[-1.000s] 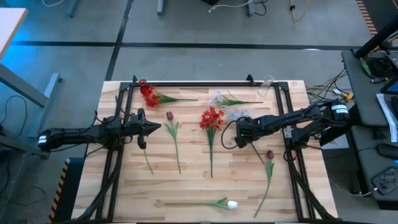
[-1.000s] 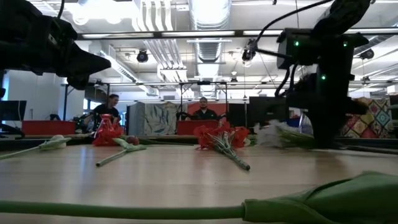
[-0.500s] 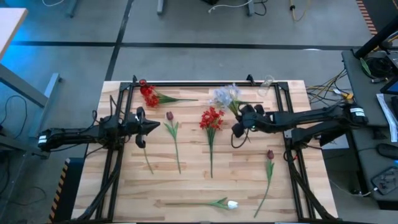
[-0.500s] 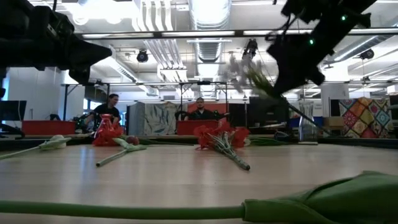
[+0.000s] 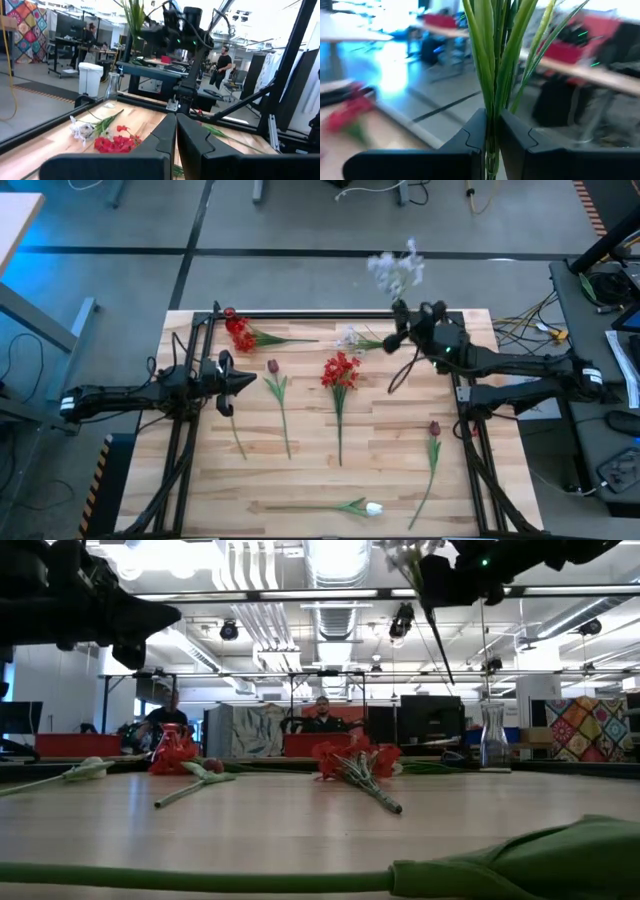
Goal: Sort flowers into vase by color
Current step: Put the bottom white flowers into the transparent flower vase
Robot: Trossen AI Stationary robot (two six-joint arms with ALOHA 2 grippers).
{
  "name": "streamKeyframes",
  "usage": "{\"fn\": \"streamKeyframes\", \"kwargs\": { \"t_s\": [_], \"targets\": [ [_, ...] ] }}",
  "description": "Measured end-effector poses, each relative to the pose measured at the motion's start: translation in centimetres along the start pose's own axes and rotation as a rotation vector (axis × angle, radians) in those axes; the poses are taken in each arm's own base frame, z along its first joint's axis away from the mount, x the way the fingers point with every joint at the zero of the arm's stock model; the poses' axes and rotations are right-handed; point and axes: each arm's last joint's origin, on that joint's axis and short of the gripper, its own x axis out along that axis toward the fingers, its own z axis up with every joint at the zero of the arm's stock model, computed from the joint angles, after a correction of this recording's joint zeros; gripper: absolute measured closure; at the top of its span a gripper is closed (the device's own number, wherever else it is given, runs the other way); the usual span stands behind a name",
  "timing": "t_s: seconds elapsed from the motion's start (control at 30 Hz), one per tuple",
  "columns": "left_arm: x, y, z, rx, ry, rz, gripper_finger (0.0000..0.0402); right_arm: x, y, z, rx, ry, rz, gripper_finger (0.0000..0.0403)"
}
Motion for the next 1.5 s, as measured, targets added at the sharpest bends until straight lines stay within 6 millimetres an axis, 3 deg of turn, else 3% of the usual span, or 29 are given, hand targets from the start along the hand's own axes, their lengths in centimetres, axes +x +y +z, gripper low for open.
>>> {"fn": "streamKeyframes", "kwargs": {
  "t_s": [0.2,0.5,0.73,1.2,1.5],
  "targets": [
    [0.1,0.1,-0.2,0.006,0.013,0.031,0.0402,2.0,-3.5,0.0,-0.034,-0.018,-0.187,0.0373],
    [0.2,0.1,-0.3,0.032,0.024,0.034,0.0402,2.9,-7.0,-2.4,-0.031,-0.035,-0.408,0.0376],
    [0.3,0.1,-0.3,0.03,0.025,0.034,0.0402,1.8,-7.3,-4.4,-0.019,-0.161,-0.471,0.0377],
    [0.4,0.1,-0.2,0.028,0.01,0.032,0.0402,-0.3,-8.6,-8.5,0.042,-0.239,-0.599,0.0377],
    [0.4,0.1,-0.2,0.018,0.012,0.032,0.0402,0.3,-8.9,-7.6,0.072,-0.306,-0.583,0.0377]
  ]
}}
